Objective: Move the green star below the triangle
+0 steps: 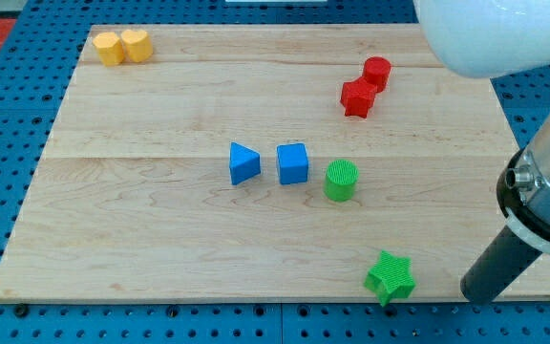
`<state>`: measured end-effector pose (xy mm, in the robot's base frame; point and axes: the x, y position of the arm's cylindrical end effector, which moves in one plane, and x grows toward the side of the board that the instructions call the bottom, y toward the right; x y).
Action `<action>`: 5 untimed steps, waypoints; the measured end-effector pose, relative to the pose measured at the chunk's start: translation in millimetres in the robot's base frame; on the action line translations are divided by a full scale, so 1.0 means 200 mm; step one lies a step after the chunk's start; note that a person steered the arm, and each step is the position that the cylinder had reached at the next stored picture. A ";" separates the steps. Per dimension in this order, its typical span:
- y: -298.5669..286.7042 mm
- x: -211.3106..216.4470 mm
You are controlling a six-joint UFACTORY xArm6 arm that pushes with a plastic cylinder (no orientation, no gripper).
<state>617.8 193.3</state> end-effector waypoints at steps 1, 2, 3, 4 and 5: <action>-0.10 0.00; -0.34 0.00; -0.48 0.00; -0.85 -0.03; -1.09 -0.03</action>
<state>612.2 -25.3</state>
